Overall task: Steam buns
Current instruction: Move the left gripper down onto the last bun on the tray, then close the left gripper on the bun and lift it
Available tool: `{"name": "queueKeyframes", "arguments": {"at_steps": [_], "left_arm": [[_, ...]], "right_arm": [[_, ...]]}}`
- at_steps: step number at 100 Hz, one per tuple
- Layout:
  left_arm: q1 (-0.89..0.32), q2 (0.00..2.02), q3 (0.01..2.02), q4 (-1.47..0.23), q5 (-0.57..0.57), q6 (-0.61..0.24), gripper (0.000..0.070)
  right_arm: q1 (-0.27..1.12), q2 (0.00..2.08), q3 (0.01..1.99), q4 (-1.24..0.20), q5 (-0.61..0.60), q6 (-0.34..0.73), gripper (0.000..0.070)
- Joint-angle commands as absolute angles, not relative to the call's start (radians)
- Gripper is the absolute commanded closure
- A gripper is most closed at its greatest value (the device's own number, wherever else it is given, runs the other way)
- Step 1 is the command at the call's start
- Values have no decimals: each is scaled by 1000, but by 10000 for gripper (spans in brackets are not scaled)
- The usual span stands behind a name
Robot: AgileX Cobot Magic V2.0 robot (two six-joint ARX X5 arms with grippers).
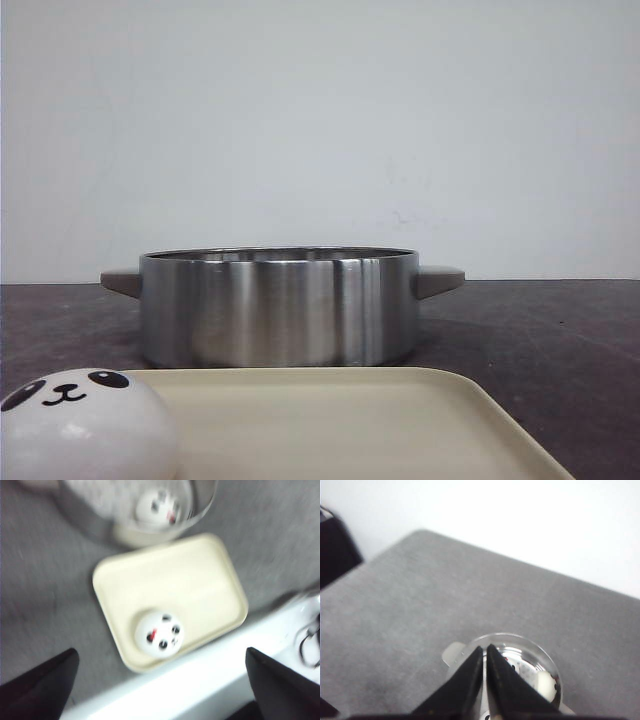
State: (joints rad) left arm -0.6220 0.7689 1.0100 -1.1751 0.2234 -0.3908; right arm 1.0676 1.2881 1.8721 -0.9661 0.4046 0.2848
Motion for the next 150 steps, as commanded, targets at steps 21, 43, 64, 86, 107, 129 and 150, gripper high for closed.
{"name": "queueKeyframes", "arguments": {"at_steps": [21, 43, 64, 86, 107, 129, 150], "left_arm": [[-759, 809, 809, -982, 266, -504, 22], [-884, 919, 786, -934, 179, -530, 22], [-943, 1047, 786, -843, 152, -545, 23], [-954, 1189, 786, -780, 151, -555, 23], [-954, 1312, 786, -731, 149, -541, 42], [-954, 1409, 786, -739, 150, -532, 248], [-956, 1394, 786, -719, 149, -512, 700]], "right_arm": [[1104, 1204, 1892, -1079, 500, 284, 699], [1104, 1188, 1892, -1148, 529, 305, 699], [1104, 1188, 1892, -1151, 529, 308, 699], [1104, 1188, 1892, -1153, 529, 308, 699], [1104, 1188, 1892, -1154, 528, 308, 699], [1104, 1188, 1892, -1158, 528, 308, 699], [1104, 1188, 1892, -1161, 528, 308, 699]]}}
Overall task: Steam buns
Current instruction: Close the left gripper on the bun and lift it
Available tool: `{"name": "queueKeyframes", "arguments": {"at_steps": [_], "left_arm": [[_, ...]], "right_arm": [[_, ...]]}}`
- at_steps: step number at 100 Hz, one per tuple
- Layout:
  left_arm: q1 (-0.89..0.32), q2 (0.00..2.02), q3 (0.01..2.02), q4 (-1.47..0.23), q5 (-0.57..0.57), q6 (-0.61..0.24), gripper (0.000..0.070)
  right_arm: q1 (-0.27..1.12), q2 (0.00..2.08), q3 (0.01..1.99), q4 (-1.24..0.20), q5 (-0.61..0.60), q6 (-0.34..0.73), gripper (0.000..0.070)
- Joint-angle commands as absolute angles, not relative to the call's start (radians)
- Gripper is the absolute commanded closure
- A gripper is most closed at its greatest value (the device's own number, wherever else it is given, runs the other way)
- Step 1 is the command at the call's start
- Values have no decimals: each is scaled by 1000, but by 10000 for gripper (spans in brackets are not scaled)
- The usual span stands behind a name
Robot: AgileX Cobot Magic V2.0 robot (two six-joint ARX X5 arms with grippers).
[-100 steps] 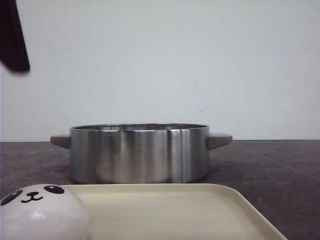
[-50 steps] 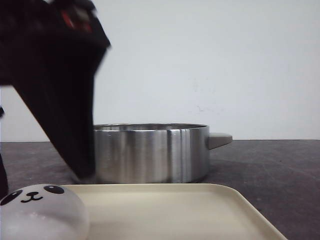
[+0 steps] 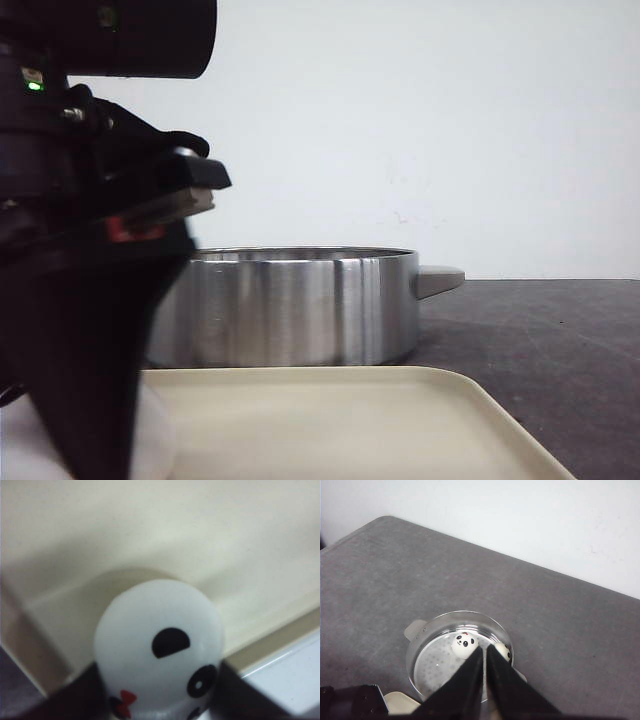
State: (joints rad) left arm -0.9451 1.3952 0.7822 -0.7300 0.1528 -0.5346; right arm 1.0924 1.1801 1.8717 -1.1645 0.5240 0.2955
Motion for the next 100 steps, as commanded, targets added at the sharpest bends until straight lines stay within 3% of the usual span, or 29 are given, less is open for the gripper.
{"name": "queueKeyframes", "arguments": {"at_steps": [1, 22, 51, 86, 100], "left_arm": [[-956, 1391, 786, -717, 149, -512, 700], [-970, 1267, 833, -713, 150, -517, 700], [-970, 1094, 1048, -688, 111, -487, 700], [-761, 1257, 1242, -739, 74, -307, 700], [-686, 1390, 1254, -728, 72, -281, 700]], "right_arm": [[1104, 1188, 1892, -1161, 528, 308, 699], [1104, 1188, 1892, -1161, 528, 307, 699], [1104, 1188, 1892, -1155, 528, 307, 699], [1104, 1188, 1892, -1153, 524, 307, 699], [1104, 1188, 1892, -1154, 524, 307, 699]]}}
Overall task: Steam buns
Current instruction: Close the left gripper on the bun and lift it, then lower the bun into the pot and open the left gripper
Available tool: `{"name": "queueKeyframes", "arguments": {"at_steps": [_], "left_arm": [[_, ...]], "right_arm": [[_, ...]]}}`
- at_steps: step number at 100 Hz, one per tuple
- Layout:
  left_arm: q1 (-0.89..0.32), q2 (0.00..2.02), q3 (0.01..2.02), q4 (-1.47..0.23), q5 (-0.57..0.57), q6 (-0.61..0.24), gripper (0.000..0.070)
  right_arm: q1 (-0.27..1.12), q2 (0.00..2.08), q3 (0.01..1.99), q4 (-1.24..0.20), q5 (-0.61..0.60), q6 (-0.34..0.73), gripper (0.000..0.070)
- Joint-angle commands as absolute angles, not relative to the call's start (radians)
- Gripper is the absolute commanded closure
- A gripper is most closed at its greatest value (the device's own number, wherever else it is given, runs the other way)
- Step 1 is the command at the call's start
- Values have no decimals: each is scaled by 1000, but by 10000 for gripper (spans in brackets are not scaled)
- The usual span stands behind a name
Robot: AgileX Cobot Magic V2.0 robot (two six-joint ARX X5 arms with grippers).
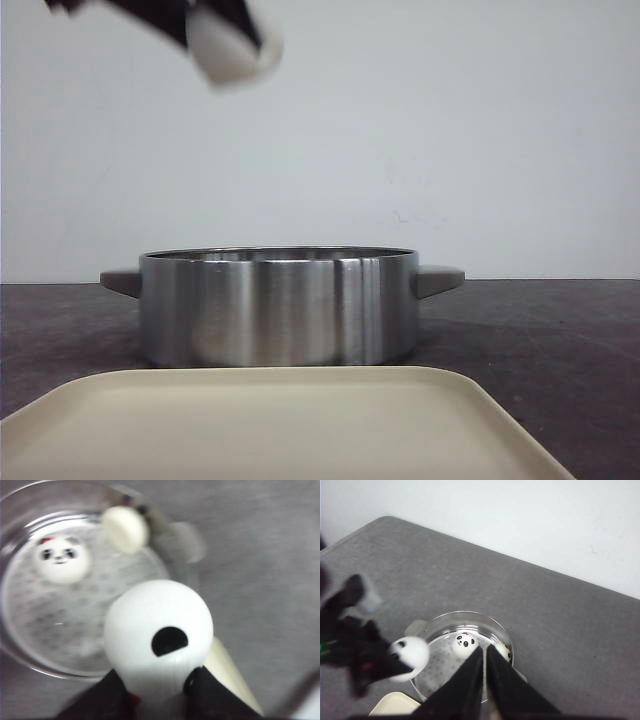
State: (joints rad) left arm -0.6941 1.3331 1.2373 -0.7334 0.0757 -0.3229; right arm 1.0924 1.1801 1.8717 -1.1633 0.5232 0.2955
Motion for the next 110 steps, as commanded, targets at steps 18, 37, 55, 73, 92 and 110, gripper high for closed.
{"name": "queueKeyframes", "arguments": {"at_steps": [18, 37, 55, 73, 92, 110], "left_arm": [[-626, 1544, 1256, -694, 67, -269, 700], [-601, 1644, 1256, -682, 67, -270, 696], [-589, 1674, 1256, -678, 67, -278, 435], [-588, 1674, 1256, -673, 67, -277, 253], [-588, 1674, 1264, -689, 75, -277, 199], [-588, 1674, 1303, -723, 89, -277, 102]], "right_arm": [[1104, 1188, 1892, -1157, 524, 307, 699], [1104, 1188, 1892, -1162, 524, 308, 699], [1104, 1189, 1891, -1178, 524, 315, 699], [1104, 1189, 1891, -1177, 524, 323, 699], [1104, 1189, 1891, -1182, 524, 328, 699], [1104, 1189, 1890, -1197, 524, 333, 699]]}}
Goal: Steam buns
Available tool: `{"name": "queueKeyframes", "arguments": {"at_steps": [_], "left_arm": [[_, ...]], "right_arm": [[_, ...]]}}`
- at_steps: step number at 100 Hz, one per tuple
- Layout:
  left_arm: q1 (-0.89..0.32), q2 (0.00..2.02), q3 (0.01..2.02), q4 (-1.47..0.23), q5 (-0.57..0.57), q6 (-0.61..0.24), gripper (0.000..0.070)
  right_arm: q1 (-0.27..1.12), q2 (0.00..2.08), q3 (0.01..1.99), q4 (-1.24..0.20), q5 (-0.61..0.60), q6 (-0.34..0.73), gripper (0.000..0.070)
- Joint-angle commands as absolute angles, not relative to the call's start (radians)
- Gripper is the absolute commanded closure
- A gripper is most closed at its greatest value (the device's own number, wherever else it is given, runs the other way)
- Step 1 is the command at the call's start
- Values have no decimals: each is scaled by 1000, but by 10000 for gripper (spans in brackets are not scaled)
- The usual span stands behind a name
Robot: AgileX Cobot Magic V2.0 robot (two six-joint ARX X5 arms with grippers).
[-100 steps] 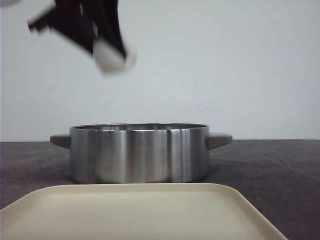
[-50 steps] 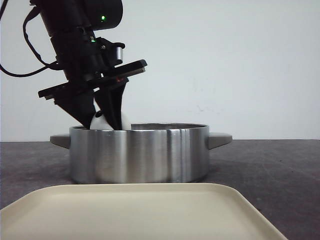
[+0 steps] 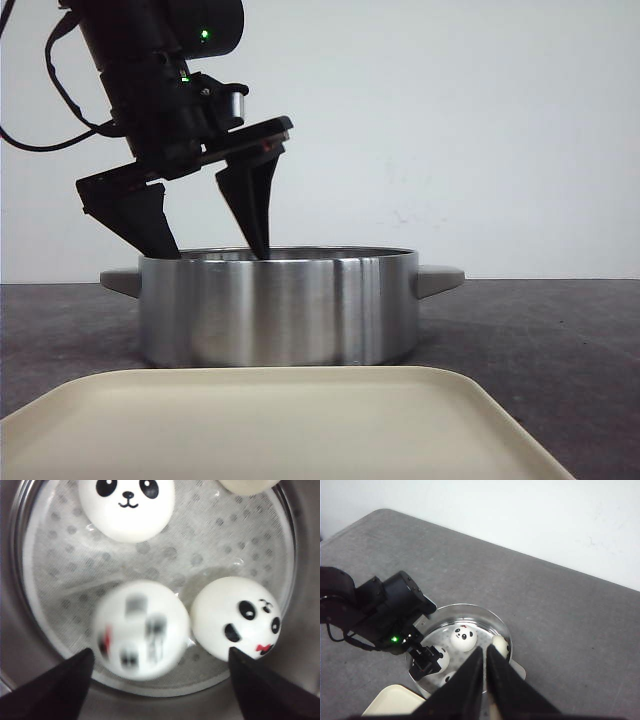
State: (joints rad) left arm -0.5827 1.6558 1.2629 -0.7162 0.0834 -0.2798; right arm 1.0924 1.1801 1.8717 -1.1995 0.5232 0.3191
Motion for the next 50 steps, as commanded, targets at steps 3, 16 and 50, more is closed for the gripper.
{"name": "queueKeyframes", "arguments": {"at_steps": [3, 16, 50], "left_arm": [[-588, 1674, 1315, -733, 88, -277, 102], [-588, 1658, 1374, -774, 85, -276, 106], [-642, 1261, 1383, -668, -9, -281, 586]], "right_arm": [[1104, 1189, 1890, -1199, 525, 332, 699], [1104, 1189, 1877, -1209, 566, 332, 699], [1112, 1162, 1650, -1109, 678, 332, 693]]}}
